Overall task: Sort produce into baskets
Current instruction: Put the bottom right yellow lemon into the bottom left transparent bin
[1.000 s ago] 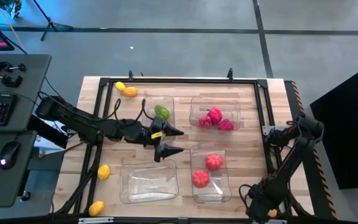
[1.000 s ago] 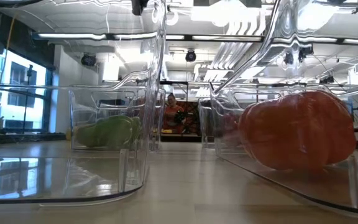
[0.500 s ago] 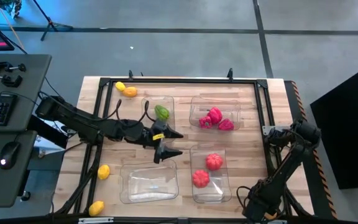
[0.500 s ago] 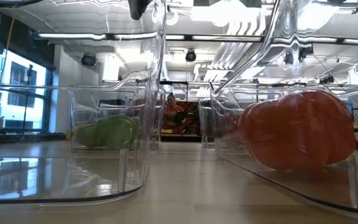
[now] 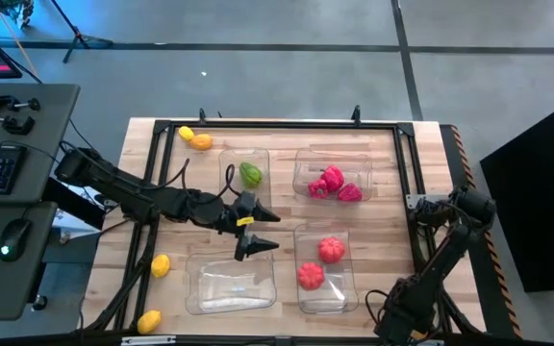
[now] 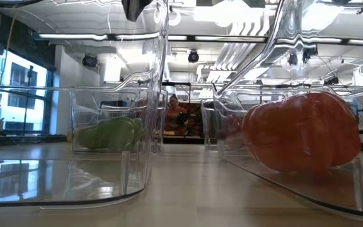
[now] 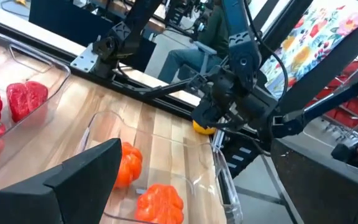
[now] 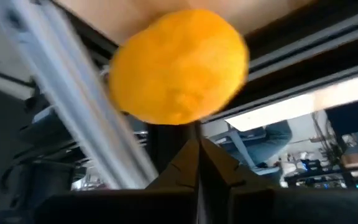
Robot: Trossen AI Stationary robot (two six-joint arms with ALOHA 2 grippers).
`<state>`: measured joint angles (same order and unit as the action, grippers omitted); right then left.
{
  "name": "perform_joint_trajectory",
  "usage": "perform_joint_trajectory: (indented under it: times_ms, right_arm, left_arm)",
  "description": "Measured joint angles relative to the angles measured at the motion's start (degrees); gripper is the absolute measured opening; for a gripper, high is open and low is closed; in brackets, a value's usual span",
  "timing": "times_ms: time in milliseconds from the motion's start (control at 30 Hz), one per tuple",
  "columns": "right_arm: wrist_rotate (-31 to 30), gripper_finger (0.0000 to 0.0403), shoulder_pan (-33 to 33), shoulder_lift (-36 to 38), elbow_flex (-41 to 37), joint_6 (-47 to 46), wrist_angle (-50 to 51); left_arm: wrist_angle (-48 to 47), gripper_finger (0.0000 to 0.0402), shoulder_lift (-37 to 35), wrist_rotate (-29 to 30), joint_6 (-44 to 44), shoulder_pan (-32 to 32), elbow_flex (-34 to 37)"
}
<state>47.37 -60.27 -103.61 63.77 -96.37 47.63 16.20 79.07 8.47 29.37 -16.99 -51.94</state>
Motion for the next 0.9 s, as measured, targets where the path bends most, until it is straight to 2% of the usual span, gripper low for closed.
perform_joint_trajectory:
  times_ms: [100, 267, 567, 900]
  right_arm:
    - [-3.5, 0.0001, 0.5, -0.3, 0.0, 2.5, -2.2]
    - [-4.0, 0.0, 0.0, -0.9, 0.0, 9.7, -0.5]
    - [-7.7, 0.0, 1.4, -0.8, 0.2, 12.8, -0.3]
    - [-18.2, 0.0, 4.8, -0.8, 4.3, 21.8, 9.8]
  left_arm:
    - [-0.1, 0.04, 0.0, 0.0, 0.4, 0.0, 0.0]
    - [0.0, 0.04, 0.0, 0.0, 0.4, 0.0, 0.0]
    - [0.2, 0.04, 0.0, -0.1, 0.4, 0.1, 0.0]
    - [0.4, 0.04, 0.0, 1.7, 0.6, 0.1, 0.0]
